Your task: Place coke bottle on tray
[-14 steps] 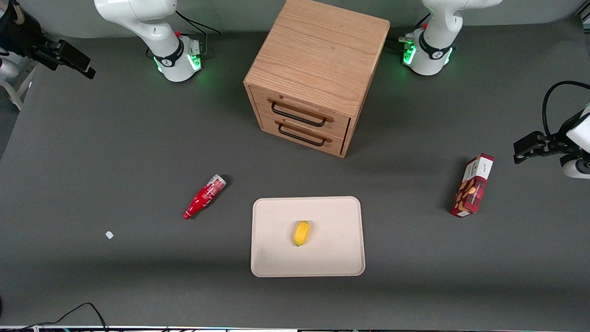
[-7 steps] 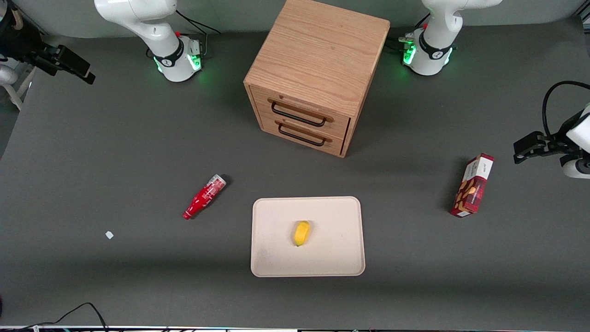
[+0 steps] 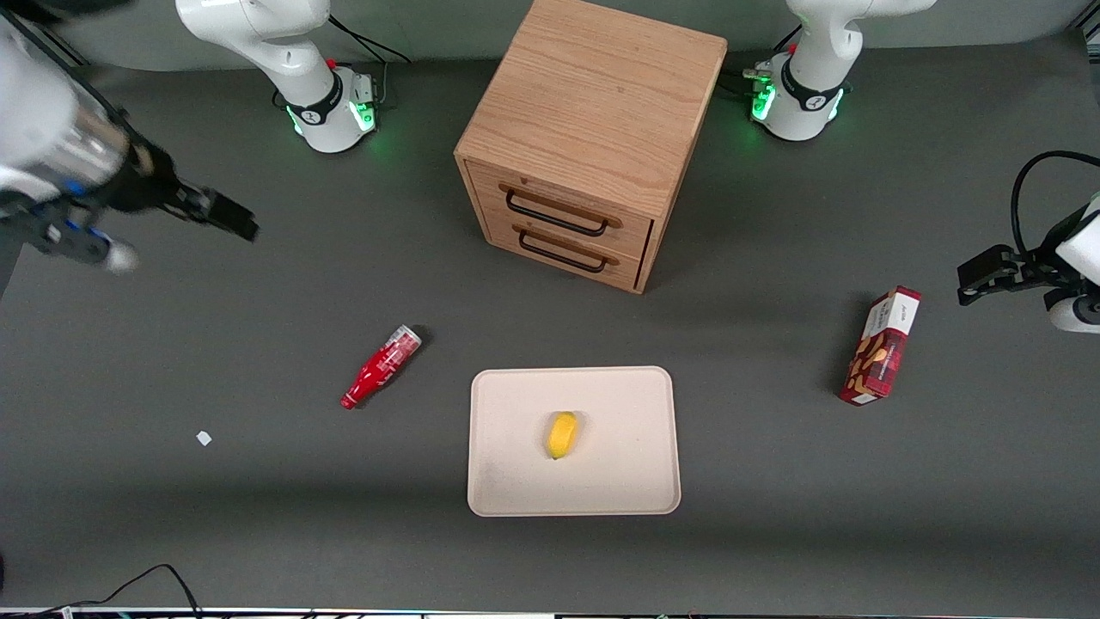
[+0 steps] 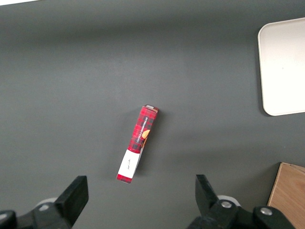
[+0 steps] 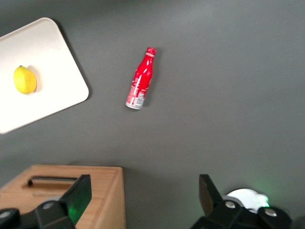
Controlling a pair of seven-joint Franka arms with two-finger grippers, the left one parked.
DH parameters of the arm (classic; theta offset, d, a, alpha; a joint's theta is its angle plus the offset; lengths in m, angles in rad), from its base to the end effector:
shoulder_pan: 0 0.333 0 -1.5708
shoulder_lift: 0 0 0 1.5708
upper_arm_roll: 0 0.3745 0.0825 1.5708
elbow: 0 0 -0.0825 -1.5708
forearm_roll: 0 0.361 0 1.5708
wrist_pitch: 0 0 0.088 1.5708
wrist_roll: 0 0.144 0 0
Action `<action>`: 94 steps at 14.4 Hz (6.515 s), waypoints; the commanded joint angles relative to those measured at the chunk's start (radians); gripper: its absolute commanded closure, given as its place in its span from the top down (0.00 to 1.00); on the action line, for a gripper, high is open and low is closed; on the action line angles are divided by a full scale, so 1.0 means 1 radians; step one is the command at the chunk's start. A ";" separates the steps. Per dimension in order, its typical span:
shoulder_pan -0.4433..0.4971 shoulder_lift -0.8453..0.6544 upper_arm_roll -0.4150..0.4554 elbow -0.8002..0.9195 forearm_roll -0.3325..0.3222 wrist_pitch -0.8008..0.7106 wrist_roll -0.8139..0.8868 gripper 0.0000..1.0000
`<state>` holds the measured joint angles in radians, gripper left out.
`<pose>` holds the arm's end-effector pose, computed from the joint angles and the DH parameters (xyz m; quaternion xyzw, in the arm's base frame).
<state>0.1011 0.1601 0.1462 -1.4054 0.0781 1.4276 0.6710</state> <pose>0.5502 0.1434 0.6209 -0.9747 0.2068 0.0833 0.0152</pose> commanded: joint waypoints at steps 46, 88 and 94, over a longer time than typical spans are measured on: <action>0.043 0.694 0.277 0.244 -0.155 0.592 0.025 0.00; -0.007 0.040 0.120 0.177 -0.192 -0.145 -0.134 1.00; -0.021 -0.385 -0.105 -0.358 -0.051 0.034 -0.306 1.00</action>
<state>0.0751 -0.0502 0.0511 -1.4959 0.0078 1.3442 0.3798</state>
